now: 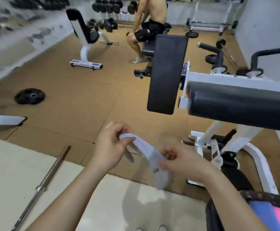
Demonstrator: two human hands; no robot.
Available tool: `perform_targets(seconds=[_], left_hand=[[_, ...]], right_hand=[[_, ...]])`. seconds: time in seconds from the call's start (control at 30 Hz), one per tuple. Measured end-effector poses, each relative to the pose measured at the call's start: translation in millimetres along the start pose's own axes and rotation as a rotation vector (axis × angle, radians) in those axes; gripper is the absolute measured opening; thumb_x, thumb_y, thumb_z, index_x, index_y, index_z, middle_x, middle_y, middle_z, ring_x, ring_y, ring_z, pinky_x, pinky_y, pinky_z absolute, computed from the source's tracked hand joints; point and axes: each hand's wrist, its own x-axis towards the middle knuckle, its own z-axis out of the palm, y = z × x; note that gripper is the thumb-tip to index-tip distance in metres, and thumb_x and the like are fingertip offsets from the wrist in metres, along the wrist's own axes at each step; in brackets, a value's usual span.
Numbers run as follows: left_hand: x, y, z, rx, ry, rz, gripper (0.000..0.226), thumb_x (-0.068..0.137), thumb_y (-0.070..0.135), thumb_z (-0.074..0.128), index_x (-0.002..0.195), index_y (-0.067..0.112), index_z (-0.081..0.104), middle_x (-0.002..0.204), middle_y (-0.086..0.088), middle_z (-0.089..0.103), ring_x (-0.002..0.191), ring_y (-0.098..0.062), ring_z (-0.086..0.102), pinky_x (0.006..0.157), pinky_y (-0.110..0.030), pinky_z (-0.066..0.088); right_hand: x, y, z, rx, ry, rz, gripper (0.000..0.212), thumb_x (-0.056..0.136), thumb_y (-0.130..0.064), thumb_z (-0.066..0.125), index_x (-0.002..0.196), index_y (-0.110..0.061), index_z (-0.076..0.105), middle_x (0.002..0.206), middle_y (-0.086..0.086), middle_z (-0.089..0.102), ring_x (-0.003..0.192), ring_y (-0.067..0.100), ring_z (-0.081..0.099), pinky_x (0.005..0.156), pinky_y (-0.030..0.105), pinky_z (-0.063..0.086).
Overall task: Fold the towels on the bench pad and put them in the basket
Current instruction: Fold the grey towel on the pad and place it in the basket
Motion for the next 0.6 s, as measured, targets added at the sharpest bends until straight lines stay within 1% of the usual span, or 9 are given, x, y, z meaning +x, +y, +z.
perform_targets(seconds=[0.07, 0.13, 0.23, 0.3, 0.37, 0.43, 0.47, 0.53, 0.6], left_hand=[[5, -18, -19, 0.147, 0.141, -0.009, 0.031, 0.076, 0.007, 0.073, 0.068, 0.031, 0.054, 0.073, 0.008, 0.051, 0.072, -0.012, 0.051, 0.061, -0.024, 0.037], [13, -36, -38, 0.294, 0.24, -0.036, 0.032, 0.075, 0.012, 0.074, 0.064, 0.024, 0.046, 0.067, 0.007, 0.045, 0.069, -0.019, 0.045, 0.056, -0.031, 0.032], [27, -65, -65, 0.428, 0.225, -0.111, 0.042, 0.076, 0.028, 0.071, 0.056, 0.016, 0.037, 0.062, -0.001, 0.04, 0.064, -0.024, 0.043, 0.054, -0.036, 0.031], [42, -82, -81, 0.39, 0.188, -0.222, 0.041, 0.072, 0.037, 0.063, 0.052, 0.012, 0.036, 0.055, -0.003, 0.039, 0.056, -0.021, 0.042, 0.052, -0.036, 0.032], [61, -96, -99, 0.12, 0.171, -0.368, 0.044, 0.075, 0.033, 0.068, 0.054, 0.012, 0.035, 0.053, -0.001, 0.032, 0.052, -0.014, 0.033, 0.05, -0.031, 0.026], [82, -106, -118, -0.199, 0.082, -0.445, 0.038, 0.085, 0.023, 0.071, 0.062, 0.013, 0.043, 0.058, -0.003, 0.034, 0.056, -0.014, 0.034, 0.051, -0.028, 0.024], [93, -109, -129, -0.278, 0.0, -0.432, 0.035, 0.089, 0.022, 0.069, 0.065, 0.013, 0.045, 0.06, -0.004, 0.037, 0.056, -0.014, 0.037, 0.05, -0.026, 0.027], [114, -112, -145, -0.336, -0.213, -0.328, 0.031, 0.091, 0.02, 0.064, 0.067, 0.014, 0.046, 0.059, 0.002, 0.044, 0.054, -0.01, 0.042, 0.048, -0.019, 0.032], [134, -118, -157, -0.293, -0.401, -0.209, 0.028, 0.092, 0.018, 0.063, 0.067, 0.015, 0.049, 0.059, 0.009, 0.043, 0.054, -0.005, 0.04, 0.05, -0.014, 0.031]], right_hand=[[21, -9, 18, -0.034, 0.006, -0.029, 0.014, 0.078, -0.04, 0.057, 0.077, -0.027, 0.063, 0.078, -0.002, 0.069, 0.067, 0.01, 0.059, 0.066, 0.038, 0.051], [43, -22, 32, -0.019, 0.016, -0.041, 0.017, 0.087, -0.04, 0.055, 0.077, -0.027, 0.058, 0.08, -0.001, 0.067, 0.068, 0.014, 0.059, 0.065, 0.034, 0.049], [82, -42, 51, 0.144, 0.138, -0.063, 0.016, 0.095, -0.033, 0.05, 0.08, -0.027, 0.054, 0.076, -0.004, 0.062, 0.078, 0.022, 0.062, 0.078, 0.044, 0.056], [115, -60, 60, 0.255, 0.189, -0.082, 0.013, 0.093, -0.03, 0.051, 0.08, -0.029, 0.053, 0.07, -0.011, 0.054, 0.074, 0.023, 0.057, 0.08, 0.051, 0.054], [149, -80, 67, 0.356, 0.185, -0.121, 0.014, 0.089, -0.022, 0.056, 0.082, -0.034, 0.054, 0.067, -0.016, 0.048, 0.069, 0.015, 0.048, 0.073, 0.046, 0.049], [183, -101, 70, 0.306, 0.191, -0.197, 0.021, 0.084, -0.013, 0.059, 0.089, -0.033, 0.057, 0.074, -0.014, 0.051, 0.069, 0.01, 0.047, 0.066, 0.032, 0.04], [200, -110, 71, 0.196, 0.215, -0.236, 0.022, 0.083, -0.011, 0.058, 0.095, -0.03, 0.059, 0.081, -0.011, 0.054, 0.073, 0.01, 0.05, 0.066, 0.029, 0.039], [237, -127, 72, -0.089, 0.342, -0.299, 0.024, 0.085, -0.011, 0.056, 0.103, -0.024, 0.066, 0.087, -0.006, 0.051, 0.082, 0.014, 0.052, 0.068, 0.027, 0.038], [272, -144, 69, -0.29, 0.518, -0.246, 0.025, 0.088, -0.014, 0.056, 0.107, -0.022, 0.068, 0.088, -0.003, 0.045, 0.088, 0.019, 0.052, 0.066, 0.03, 0.038]])
